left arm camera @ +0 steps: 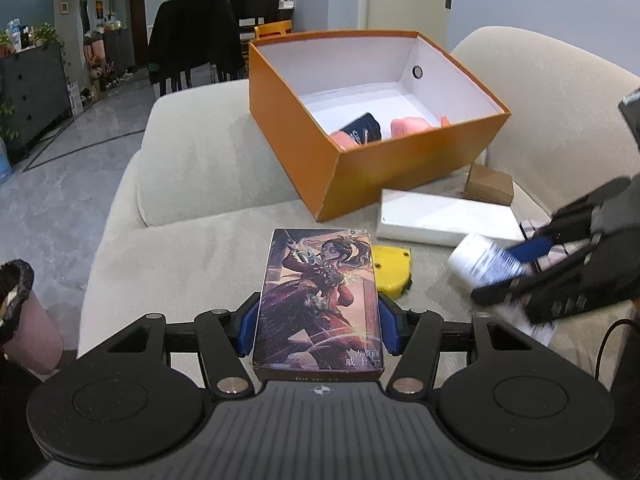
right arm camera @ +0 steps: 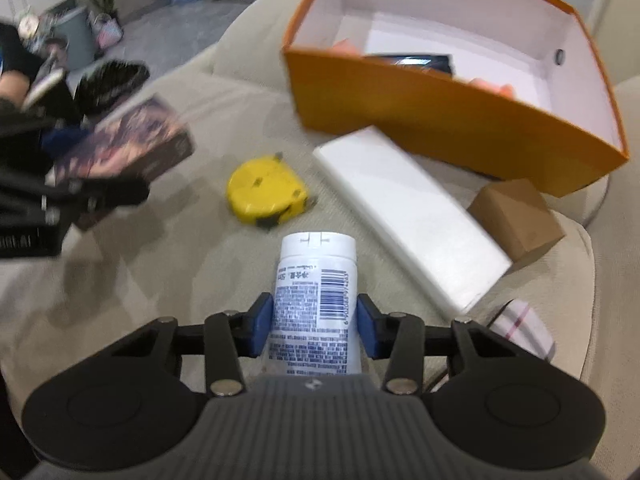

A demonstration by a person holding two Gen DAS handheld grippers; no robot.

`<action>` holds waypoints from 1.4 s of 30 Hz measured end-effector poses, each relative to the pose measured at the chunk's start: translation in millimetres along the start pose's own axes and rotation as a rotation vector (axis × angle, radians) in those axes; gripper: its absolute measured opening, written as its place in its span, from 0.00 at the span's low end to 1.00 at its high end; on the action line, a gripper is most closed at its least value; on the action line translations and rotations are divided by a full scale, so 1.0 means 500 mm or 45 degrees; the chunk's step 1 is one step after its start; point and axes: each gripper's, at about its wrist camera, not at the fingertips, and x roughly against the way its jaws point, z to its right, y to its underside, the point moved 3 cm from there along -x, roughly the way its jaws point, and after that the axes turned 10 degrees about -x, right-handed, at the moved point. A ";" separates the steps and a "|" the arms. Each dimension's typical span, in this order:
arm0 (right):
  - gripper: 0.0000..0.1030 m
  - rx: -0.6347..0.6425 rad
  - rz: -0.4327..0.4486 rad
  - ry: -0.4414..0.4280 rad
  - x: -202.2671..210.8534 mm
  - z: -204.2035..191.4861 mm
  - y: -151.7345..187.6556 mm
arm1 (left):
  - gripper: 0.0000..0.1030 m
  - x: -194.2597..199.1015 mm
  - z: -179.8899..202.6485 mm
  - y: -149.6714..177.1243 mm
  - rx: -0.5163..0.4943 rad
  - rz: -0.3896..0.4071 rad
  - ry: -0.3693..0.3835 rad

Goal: Organize rigid objects
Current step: 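Carry the lotion tube and card-art box with both tools over the shoebox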

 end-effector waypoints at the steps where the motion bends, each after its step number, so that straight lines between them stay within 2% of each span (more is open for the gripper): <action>1: 0.43 -0.020 0.014 -0.004 0.009 0.008 -0.010 | 0.64 0.001 -0.004 -0.005 0.002 0.006 -0.003; 9: 0.43 -0.094 0.157 0.001 0.079 0.058 -0.108 | 0.64 0.003 -0.011 -0.067 -0.043 0.062 -0.014; 15: 0.43 -0.099 0.259 0.017 0.110 0.077 -0.208 | 0.64 -0.017 -0.012 -0.135 -0.068 0.112 0.018; 26: 0.43 -0.087 0.357 0.053 0.122 0.124 -0.347 | 0.64 -0.070 -0.016 -0.238 -0.139 0.153 0.047; 35: 0.43 -0.077 0.398 0.064 0.115 0.155 -0.404 | 0.64 -0.120 -0.005 -0.312 -0.203 0.180 0.043; 42: 0.43 -0.090 0.399 0.085 0.099 0.194 -0.419 | 0.64 -0.159 0.005 -0.332 -0.241 0.165 0.032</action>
